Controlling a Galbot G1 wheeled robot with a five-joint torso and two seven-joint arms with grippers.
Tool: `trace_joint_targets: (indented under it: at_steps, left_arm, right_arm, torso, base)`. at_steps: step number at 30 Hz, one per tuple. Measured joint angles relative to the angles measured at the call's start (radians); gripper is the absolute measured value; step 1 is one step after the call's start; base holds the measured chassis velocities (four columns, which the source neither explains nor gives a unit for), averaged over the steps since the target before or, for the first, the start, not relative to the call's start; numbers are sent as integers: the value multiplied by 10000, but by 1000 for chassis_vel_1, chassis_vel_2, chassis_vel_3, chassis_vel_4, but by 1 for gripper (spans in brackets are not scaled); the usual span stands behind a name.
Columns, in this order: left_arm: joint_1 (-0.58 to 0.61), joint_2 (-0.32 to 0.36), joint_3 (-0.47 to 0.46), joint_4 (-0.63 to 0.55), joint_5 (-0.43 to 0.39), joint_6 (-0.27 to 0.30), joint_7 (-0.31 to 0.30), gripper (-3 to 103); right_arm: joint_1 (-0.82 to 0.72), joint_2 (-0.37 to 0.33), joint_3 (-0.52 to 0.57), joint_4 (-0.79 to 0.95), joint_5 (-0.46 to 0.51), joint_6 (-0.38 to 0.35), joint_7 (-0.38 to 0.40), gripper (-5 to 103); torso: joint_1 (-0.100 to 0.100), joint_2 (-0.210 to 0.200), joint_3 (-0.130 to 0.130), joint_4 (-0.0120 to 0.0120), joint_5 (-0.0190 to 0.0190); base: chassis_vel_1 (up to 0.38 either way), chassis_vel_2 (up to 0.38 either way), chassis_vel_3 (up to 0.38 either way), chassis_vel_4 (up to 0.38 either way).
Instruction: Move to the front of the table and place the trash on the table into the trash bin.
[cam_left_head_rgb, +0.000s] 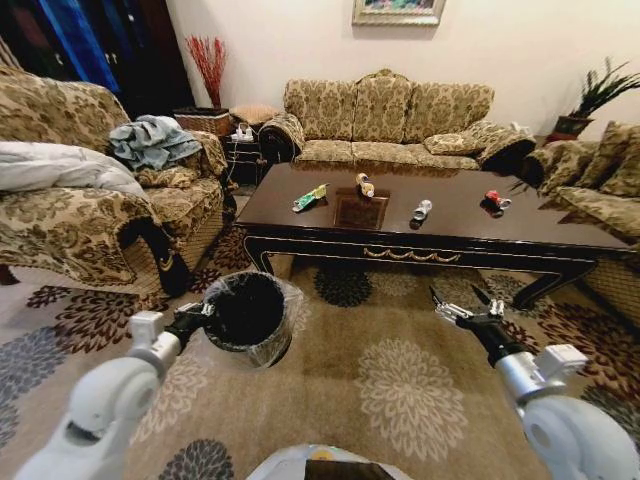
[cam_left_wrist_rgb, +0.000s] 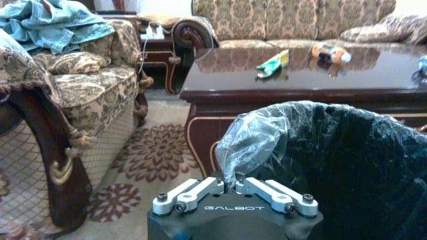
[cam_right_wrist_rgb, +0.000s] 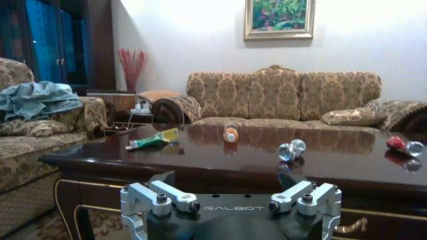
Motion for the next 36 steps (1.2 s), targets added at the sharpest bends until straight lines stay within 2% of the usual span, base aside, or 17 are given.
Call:
trace_joint_targets:
  at_steps: [4, 6, 23, 36]
  left_arm:
    - [45, -231, 227, 32, -154, -562, -213, 3]
    - [48, -264, 269, 18, -177, -597, -234, 3]
    - [-76, 142, 354, -164, -876, -319, -465, 3]
    - [-62, 120, 381, -156, -929, -282, -500, 3]
  right_arm:
    - [63, 139, -72, 151, -371, 9, 112, 100]
    - [38, 169, -89, 163, -470, 61, 124, 100]
    - [-65, 326, -63, 259, -640, 174, 356, 100]
    - [27, 320, -107, 173, -739, 165, 369, 100]
  torso:
    - [10, 27, 24, 0, -3]
    - [22, 60, 43, -1, -3]
    - [292, 806, 513, 0, -1]
    - [475, 1339, 864, 0, -1]
  base:
    - [0, 0, 0, 0]
    - [0, 0, 0, 0]
    - [0, 0, 0, 0]
    - [0, 0, 0, 0]
